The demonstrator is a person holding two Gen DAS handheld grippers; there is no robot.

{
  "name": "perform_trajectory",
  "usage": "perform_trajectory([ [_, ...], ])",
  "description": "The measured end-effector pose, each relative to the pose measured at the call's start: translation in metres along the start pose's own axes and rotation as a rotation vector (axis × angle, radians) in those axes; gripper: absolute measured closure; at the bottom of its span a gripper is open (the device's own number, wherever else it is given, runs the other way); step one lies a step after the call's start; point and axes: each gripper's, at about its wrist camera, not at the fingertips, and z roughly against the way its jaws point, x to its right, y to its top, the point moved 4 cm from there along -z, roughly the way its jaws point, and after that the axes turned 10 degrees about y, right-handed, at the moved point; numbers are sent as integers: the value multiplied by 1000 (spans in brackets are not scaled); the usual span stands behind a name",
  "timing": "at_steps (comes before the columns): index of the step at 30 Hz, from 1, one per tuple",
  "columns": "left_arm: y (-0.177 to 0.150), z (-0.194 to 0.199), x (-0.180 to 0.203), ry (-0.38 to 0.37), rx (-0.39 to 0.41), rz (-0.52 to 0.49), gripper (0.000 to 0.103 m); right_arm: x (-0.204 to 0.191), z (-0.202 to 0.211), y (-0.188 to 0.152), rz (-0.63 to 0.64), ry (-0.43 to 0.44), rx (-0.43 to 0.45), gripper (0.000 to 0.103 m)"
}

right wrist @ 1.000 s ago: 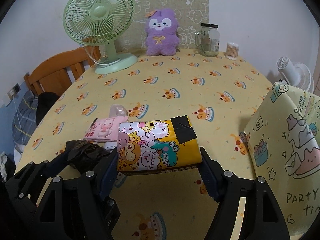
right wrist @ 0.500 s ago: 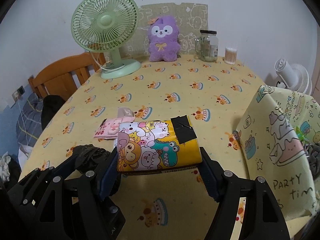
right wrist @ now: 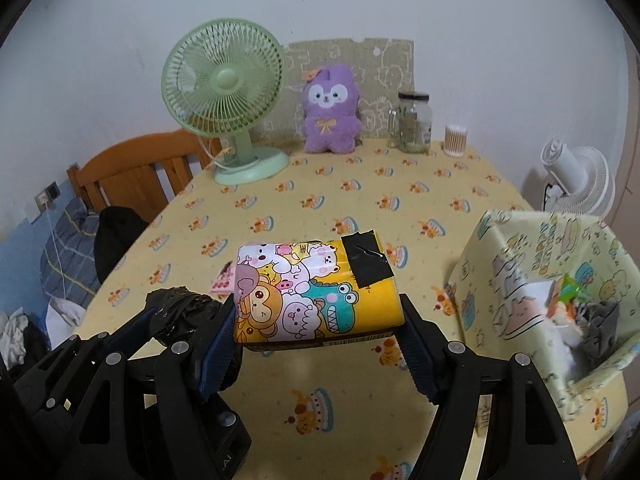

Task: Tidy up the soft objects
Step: 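Lift the black bag and cartoon box and carry them toward the gift box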

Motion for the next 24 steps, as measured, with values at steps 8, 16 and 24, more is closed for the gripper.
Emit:
perform_trajectory([
  [8,15,23,4,-10,44,-5,48,-4,25,14,19,4,36,27],
  [16,32,44,7,-15,101,-17,48,-5,50,30,23,1,83,27],
  [24,42,61,14,-24,136,-24,48,-3,68,42,40,-6,117,27],
])
